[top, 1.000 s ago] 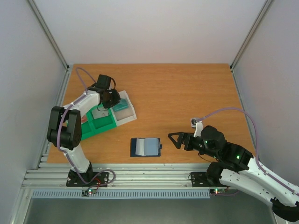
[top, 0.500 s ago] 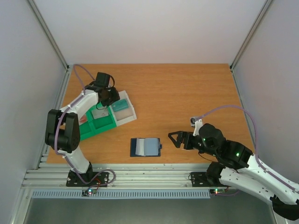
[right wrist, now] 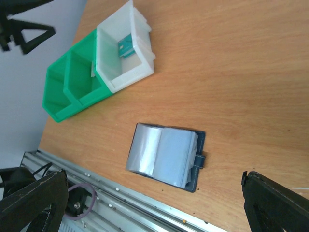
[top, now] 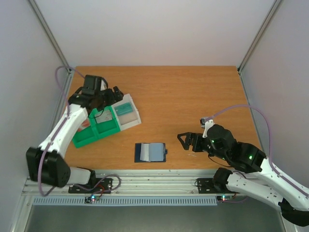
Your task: Take the credit cards out of the card holder
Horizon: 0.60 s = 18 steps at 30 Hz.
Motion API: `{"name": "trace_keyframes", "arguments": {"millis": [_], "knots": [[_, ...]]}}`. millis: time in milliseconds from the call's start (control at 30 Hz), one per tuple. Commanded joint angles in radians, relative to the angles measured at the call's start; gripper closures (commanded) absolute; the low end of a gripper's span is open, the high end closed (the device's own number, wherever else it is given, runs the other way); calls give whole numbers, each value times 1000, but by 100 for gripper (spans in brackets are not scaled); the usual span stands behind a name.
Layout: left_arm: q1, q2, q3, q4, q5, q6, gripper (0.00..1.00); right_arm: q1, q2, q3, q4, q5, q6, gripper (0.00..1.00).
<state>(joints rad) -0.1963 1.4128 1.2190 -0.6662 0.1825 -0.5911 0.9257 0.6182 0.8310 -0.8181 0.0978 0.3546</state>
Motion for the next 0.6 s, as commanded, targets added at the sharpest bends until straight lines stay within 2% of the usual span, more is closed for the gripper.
{"name": "trace_keyframes", "arguments": {"millis": [0, 233, 400, 567], "knots": [[3, -183, -68, -49, 102, 53, 1, 2, 17, 91, -84, 102, -48, 1], [3, -519, -161, -56, 348, 113, 1, 2, 87, 235, -193, 202, -58, 2], [3, -700, -134, -188, 339, 107, 1, 2, 112, 317, -246, 250, -80, 2], [3, -793, -150, -246, 365, 97, 1, 2, 104, 326, -229, 254, -125, 2]]}}
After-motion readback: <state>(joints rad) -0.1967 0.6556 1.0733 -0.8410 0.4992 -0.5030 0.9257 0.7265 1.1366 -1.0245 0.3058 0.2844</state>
